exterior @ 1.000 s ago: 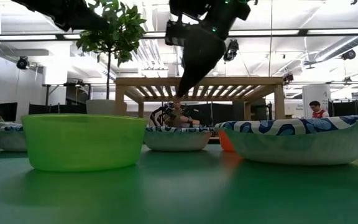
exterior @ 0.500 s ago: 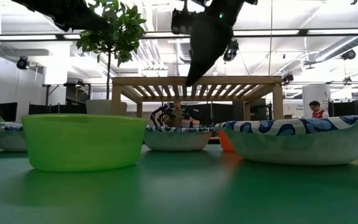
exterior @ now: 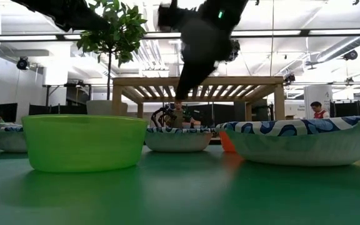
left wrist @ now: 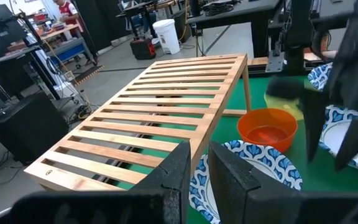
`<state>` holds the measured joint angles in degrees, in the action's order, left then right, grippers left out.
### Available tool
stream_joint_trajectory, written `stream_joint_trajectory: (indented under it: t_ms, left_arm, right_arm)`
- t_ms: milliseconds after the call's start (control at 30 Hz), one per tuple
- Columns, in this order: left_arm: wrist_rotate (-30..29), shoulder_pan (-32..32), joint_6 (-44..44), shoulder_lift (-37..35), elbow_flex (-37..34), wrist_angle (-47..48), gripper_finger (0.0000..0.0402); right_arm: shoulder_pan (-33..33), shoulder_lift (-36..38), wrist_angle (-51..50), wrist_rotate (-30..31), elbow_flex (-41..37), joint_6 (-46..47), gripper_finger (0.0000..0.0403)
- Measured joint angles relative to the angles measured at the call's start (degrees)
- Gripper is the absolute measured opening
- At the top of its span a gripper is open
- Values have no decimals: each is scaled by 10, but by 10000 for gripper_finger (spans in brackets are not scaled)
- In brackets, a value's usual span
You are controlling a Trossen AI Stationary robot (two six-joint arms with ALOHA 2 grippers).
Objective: Place and stack bowls onto a shelf
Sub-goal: Put the white and blue bowl on the shelf
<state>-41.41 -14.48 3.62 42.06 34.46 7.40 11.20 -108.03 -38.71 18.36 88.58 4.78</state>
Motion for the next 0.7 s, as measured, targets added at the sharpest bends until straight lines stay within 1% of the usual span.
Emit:
stream_joint_trajectory:
  t_ms: [67,133,267,400,500,667,700]
  left_arm:
    - [0,0,0,0,0,1,39]
    - [0,0,0,0,0,1,39]
    - [0,0,0,0,0,1,39]
    - [0,0,-1,0,0,1,39]
    - [0,0,-1,0,0,0,39]
    - [0,0,-1,0,0,0,39]
    - [0,0,-1,0,0,0,39]
  right_arm:
    - [-1,-20,5,3,0,-1,133]
    - [-5,-37,5,24,0,-1,130]
    - [-11,-71,2,39,0,-3,120]
    - [-13,-88,0,58,0,-5,102]
    - [-14,-90,0,58,0,-10,78]
    - [-14,-81,0,59,0,-20,22]
    - [-14,-77,0,59,0,-24,16]
